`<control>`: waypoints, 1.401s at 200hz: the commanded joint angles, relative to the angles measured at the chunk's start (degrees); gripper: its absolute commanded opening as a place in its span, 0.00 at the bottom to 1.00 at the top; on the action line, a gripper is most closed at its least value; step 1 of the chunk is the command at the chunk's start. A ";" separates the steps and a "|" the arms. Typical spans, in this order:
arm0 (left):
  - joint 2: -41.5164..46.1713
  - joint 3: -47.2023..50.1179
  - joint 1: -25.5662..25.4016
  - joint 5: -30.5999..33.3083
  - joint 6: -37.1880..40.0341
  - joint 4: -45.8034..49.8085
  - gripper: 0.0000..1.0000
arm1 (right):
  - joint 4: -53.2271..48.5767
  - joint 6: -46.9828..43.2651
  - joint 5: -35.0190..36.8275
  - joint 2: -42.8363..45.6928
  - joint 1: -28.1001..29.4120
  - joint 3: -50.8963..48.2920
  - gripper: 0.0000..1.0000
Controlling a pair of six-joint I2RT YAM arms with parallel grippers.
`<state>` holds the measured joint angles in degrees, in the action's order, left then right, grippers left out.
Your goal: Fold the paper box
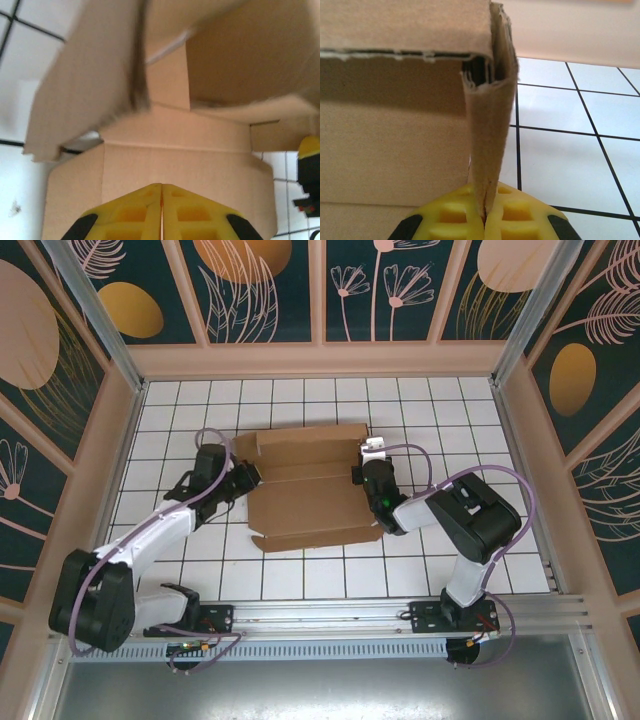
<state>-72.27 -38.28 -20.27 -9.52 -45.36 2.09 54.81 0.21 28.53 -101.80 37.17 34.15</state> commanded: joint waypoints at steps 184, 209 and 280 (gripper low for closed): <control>-24.50 -13.36 5.73 6.51 -2.52 3.77 0.00 | -9.62 0.06 -2.10 -1.15 -0.87 0.33 0.00; -24.22 -13.46 5.68 6.97 -1.93 5.33 0.00 | -9.79 0.31 -1.65 -0.77 -0.83 0.48 0.00; -17.12 -14.20 7.12 13.98 -2.67 10.75 0.23 | -10.16 0.41 -0.41 -0.36 -0.82 0.83 0.00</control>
<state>-91.24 -52.18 -14.39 1.67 -47.79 7.40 52.88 0.01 27.42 -101.75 36.80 35.44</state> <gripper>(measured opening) 0.205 0.054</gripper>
